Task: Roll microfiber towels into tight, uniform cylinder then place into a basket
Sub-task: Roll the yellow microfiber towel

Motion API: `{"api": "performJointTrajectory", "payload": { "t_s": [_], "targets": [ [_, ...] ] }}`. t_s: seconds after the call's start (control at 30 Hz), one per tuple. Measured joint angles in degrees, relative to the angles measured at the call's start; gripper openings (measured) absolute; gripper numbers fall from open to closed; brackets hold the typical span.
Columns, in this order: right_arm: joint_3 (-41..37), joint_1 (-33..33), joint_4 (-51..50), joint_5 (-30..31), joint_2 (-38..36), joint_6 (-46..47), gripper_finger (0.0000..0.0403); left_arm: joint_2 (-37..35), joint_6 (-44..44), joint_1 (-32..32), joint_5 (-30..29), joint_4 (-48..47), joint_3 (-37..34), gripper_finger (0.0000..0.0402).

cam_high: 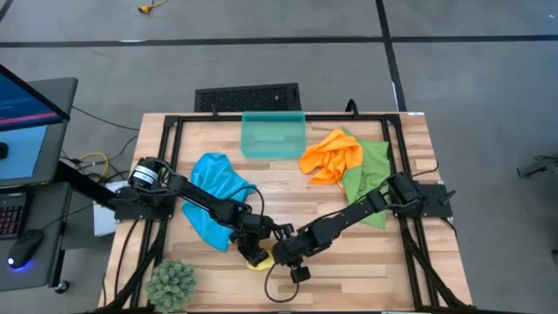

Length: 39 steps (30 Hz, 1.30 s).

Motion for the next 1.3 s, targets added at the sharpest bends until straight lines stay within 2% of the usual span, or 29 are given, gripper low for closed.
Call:
{"api": "performJointTrajectory", "payload": {
  "t_s": [0.07, 0.27, 0.43, 0.6, 0.73, 0.93, 1.3],
  "targets": [
    [-0.03, 0.02, -0.12, -0.07, 0.00, -0.02, 0.0035, 0.00, 0.34, 0.00, -0.02, 0.00, 0.00, 0.0013],
    [-0.07, 0.04, -0.22, -0.10, 0.04, 0.00, 0.0033, -0.09, 3.54, -0.02, -1.09, 0.04, 0.00, 0.0022],
    [-0.10, 0.11, -0.26, -0.12, 0.04, 0.02, 0.0041, -0.11, 6.64, -0.33, -1.15, 0.25, 0.03, 0.0071],
    [-0.10, 0.26, -0.35, 0.06, 0.04, -0.07, 0.0033, -0.20, 10.13, -0.58, 0.36, 0.46, 0.11, 0.0128],
    [-0.10, 0.82, -0.25, 0.27, 0.07, -0.33, 0.0033, -0.27, 11.09, -0.82, 1.88, 0.46, 0.11, 0.0153],
    [-0.10, 1.27, -0.39, 0.58, 0.07, -0.42, 0.0033, -2.17, 13.72, -2.08, -1.97, -1.42, 0.00, 0.0159],
    [-0.16, 1.68, -3.45, 1.82, -0.68, -0.02, 0.0033, -9.51, 15.00, -5.71, -13.72, -14.75, -0.20, 0.0160]
  ]
}}
